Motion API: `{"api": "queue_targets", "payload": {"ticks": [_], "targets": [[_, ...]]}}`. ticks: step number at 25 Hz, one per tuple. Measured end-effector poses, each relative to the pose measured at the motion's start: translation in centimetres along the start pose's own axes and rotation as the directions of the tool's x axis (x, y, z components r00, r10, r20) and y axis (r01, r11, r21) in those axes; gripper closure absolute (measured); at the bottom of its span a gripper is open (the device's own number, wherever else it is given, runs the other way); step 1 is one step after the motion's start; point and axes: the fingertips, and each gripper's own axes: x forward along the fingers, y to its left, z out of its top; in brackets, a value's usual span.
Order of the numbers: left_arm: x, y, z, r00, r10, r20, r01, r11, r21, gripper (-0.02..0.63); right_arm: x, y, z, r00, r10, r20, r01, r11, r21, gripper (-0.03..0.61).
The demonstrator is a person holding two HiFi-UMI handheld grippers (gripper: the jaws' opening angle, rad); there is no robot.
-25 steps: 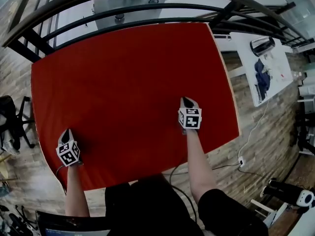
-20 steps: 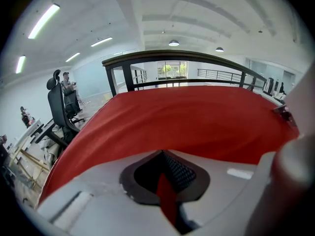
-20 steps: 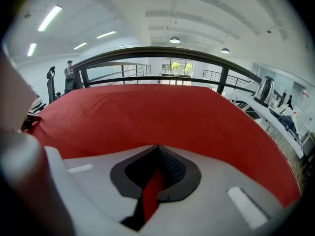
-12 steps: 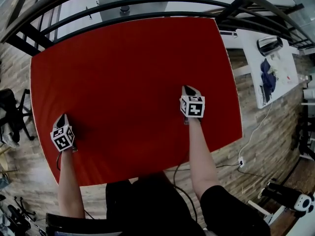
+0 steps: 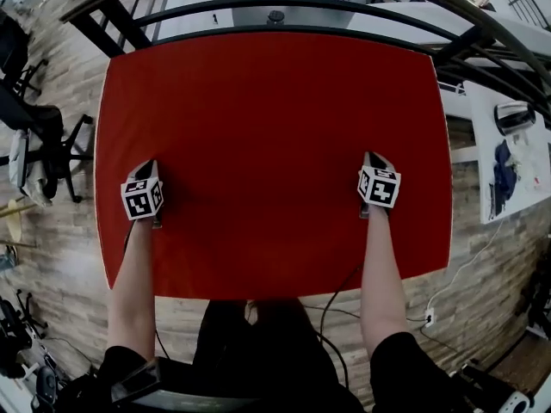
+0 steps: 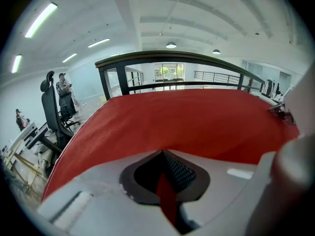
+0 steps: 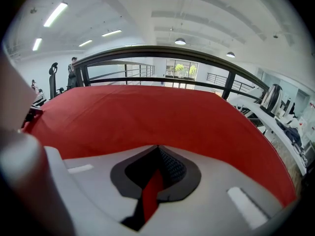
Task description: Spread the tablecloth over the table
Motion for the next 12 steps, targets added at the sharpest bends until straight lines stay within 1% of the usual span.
{"api": "queue_targets", "payload": {"ticks": [3, 5, 7, 9, 10, 12], "targets": [[-0.8, 1.0, -0.3, 1.000, 0.000, -0.003, 0.000, 1.000, 0.018, 0.606, -0.4, 1.7, 0.2, 0.999, 0.046, 0.011, -0.046, 0.999, -0.019, 0.568], [-1.9, 1.8, -1.5, 1.000, 0.013, -0.016, -0.013, 1.000, 0.000, 0.603, -2.1, 2.7, -0.4, 0.997, 0.070, 0.030, -0.069, 0.997, -0.035, 0.568], [-3.3, 3.0, -2.6, 1.000, 0.024, -0.005, -0.024, 0.999, -0.023, 0.596, -5.0, 4.0, -0.4, 0.991, 0.097, 0.090, -0.094, 0.995, -0.038, 0.568], [-5.5, 3.4, -3.0, 0.999, 0.007, 0.040, -0.006, 1.000, -0.014, 0.607, -9.0, 6.2, -0.3, 0.971, 0.158, 0.181, -0.154, 0.987, -0.037, 0.568], [-7.0, 3.1, -3.0, 0.997, -0.019, 0.070, 0.019, 1.000, -0.004, 0.607, -11.2, 7.4, -0.6, 0.957, 0.191, 0.219, -0.186, 0.982, -0.044, 0.568], [-10.4, 1.6, -3.2, 0.988, -0.080, 0.136, 0.081, 0.997, 0.000, 0.608, -15.6, 9.9, -2.0, 0.935, 0.241, 0.261, -0.232, 0.971, -0.066, 0.568]]}}
